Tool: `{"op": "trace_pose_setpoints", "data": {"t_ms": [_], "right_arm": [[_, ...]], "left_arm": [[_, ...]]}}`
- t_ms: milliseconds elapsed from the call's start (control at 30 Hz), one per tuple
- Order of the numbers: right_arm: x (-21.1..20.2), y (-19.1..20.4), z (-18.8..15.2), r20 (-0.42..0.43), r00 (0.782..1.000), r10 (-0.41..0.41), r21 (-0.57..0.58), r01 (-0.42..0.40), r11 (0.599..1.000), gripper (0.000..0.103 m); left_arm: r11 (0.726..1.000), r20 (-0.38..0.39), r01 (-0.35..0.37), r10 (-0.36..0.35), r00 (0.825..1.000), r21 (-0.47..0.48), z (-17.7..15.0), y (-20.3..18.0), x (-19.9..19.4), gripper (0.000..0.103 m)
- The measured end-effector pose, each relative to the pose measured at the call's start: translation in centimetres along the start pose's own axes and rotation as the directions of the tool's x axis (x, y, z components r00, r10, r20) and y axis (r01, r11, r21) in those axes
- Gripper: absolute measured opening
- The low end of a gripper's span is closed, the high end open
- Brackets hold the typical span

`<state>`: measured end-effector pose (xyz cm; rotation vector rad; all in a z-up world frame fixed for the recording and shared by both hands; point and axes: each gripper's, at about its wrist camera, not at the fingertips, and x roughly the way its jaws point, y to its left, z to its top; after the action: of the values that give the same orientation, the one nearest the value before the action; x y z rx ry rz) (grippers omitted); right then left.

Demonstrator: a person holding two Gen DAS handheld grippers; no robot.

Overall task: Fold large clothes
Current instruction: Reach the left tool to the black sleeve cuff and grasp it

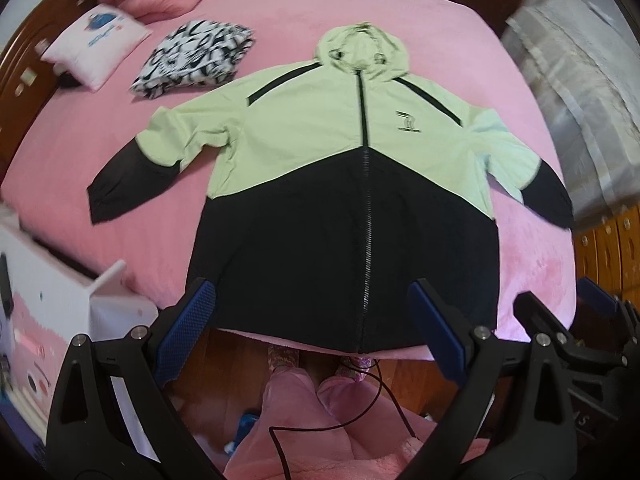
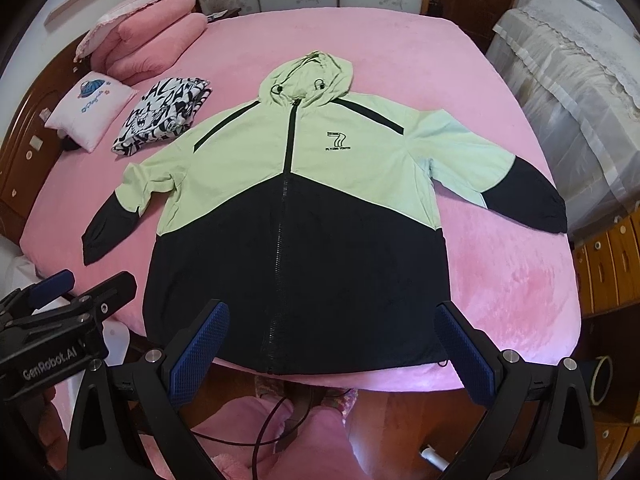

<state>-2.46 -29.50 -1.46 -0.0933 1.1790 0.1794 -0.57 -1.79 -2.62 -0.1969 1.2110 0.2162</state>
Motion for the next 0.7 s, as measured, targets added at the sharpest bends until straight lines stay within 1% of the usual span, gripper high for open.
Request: {"op": "trace_pose_setpoints", "data": {"t_ms": [133, 267, 333, 433, 467, 500, 533, 633, 667, 700], "right_arm": [[1.0, -0.3, 0.9, -0.012, 0.999, 0.031, -0.07, -0.032, 0.997, 0.103], [2.5, -0.5, 1.7, -0.047, 0.996, 0.072, -0.116, -0.077, 0.99, 0.103], [3.3, -0.4, 2.1, -0.068, 0.994, 0.088, -0.129, -0.096, 0.987, 0.103], [4.3, 0.0, 2.8, -0.095, 0.99, 0.101, -0.139, -0.114, 0.984, 0.103], [4.9, 0.3, 3.0, -0.109, 0.988, 0.106, -0.141, -0.121, 0.983, 0.103], [5.1, 0.5, 3.2, -0.117, 0.987, 0.111, -0.14, -0.127, 0.982, 0.103], [5.7, 0.9, 3.5, -0.131, 0.984, 0.117, -0.142, -0.136, 0.98, 0.103], [7.3, 2.2, 3.9, -0.172, 0.977, 0.124, -0.139, -0.149, 0.979, 0.103], [7.9, 2.8, 4.1, -0.188, 0.974, 0.124, -0.133, -0.151, 0.98, 0.103], [8.4, 3.2, 4.3, -0.199, 0.972, 0.121, -0.13, -0.148, 0.98, 0.103]], "left_arm": [[0.992, -0.014, -0.038, 0.037, 0.999, -0.118, -0.3, 1.1, 0.7, 0.096], [0.979, -0.024, -0.058, 0.055, 0.998, -0.196, -1.3, 2.0, 1.4, 0.096], [0.97, -0.039, -0.057, 0.05, 0.998, -0.234, -1.7, 2.6, 1.8, 0.096], [0.949, -0.048, -0.019, 0.004, 0.999, -0.316, -2.3, 4.3, 2.2, 0.096], [0.938, -0.049, 0.007, -0.026, 0.998, -0.345, -2.5, 5.0, 2.4, 0.096], [0.924, -0.051, 0.037, -0.06, 0.997, -0.382, -2.7, 5.9, 2.7, 0.096], [0.907, -0.052, 0.051, -0.08, 0.995, -0.418, -3.0, 6.8, 3.1, 0.096], [0.874, -0.066, 0.047, -0.09, 0.994, -0.484, -3.3, 9.7, 4.1, 0.096], [0.86, -0.064, 0.063, -0.111, 0.992, -0.506, -3.4, 11.2, 4.6, 0.096], [0.852, -0.055, 0.09, -0.138, 0.989, -0.516, -3.3, 12.3, 4.9, 0.096]]}}
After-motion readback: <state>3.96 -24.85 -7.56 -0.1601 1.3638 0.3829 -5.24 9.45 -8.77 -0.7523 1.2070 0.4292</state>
